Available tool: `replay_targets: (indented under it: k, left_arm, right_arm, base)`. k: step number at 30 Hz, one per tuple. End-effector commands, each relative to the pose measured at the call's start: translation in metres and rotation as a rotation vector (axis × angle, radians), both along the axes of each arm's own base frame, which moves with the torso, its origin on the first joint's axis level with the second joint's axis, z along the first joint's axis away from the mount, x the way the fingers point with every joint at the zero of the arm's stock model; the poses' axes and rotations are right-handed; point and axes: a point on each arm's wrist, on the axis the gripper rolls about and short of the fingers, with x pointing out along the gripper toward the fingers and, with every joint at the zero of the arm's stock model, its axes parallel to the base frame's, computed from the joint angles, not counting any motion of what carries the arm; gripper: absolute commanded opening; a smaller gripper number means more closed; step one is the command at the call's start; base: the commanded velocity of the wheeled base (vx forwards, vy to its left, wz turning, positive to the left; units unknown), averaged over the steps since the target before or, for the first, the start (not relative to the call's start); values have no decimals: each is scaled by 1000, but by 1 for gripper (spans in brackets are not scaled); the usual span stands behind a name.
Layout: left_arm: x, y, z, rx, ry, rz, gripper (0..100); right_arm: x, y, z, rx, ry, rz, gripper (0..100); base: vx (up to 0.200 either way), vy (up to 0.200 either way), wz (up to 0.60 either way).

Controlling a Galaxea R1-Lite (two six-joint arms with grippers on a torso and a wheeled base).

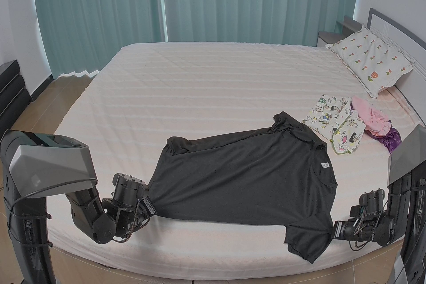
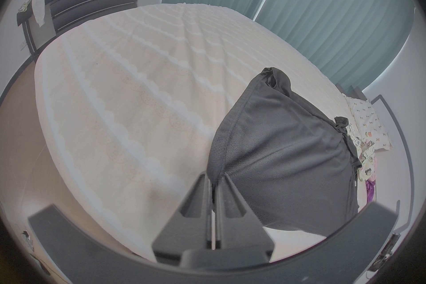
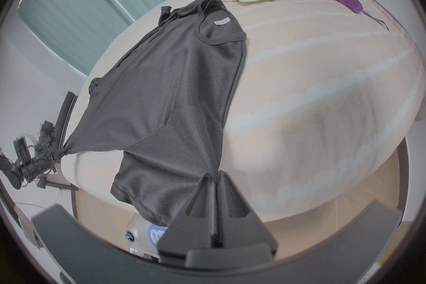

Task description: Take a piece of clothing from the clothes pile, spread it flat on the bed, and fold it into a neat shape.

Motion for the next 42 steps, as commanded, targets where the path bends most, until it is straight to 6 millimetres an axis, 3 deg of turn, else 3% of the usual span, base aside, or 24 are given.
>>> replay_targets:
  k: [1,6,14,26,27,29,30,37,42]
  left_arm:
    - [-8,2,-2,34,25,-27,0]
    - [-17,4,-4,76,58,-64,0]
    - [-49,1,-6,186,255,-166,0]
    - [-55,-1,-9,204,296,-188,0]
    - [-55,-2,-9,203,298,-188,100]
    - [-55,-2,-10,205,302,-191,100]
    - [-55,-2,-11,205,303,-191,100]
    - [-52,-2,-7,194,285,-184,100]
    - [-42,2,23,116,170,-161,100]
  right_arm:
    - [-10,-13,7,-21,4,-10,0]
    - [-18,-18,11,-61,8,23,0]
    - [-22,-28,10,-110,29,46,0]
    - [-27,-28,5,-122,85,83,0]
    - [-27,-28,4,-122,88,85,0]
    - [-27,-28,4,-121,87,83,0]
    - [-27,-27,4,-120,86,86,100]
    - [-25,-28,7,-105,59,84,100]
    - [-12,-38,20,-117,-83,35,100]
  base:
    - [0,0,0]
    - [0,0,0]
    - [0,0,0]
    - [0,0,0]
    - [0,0,0]
    - [0,0,0]
    - [0,0,0]
    - [0,0,0]
    - [0,0,0]
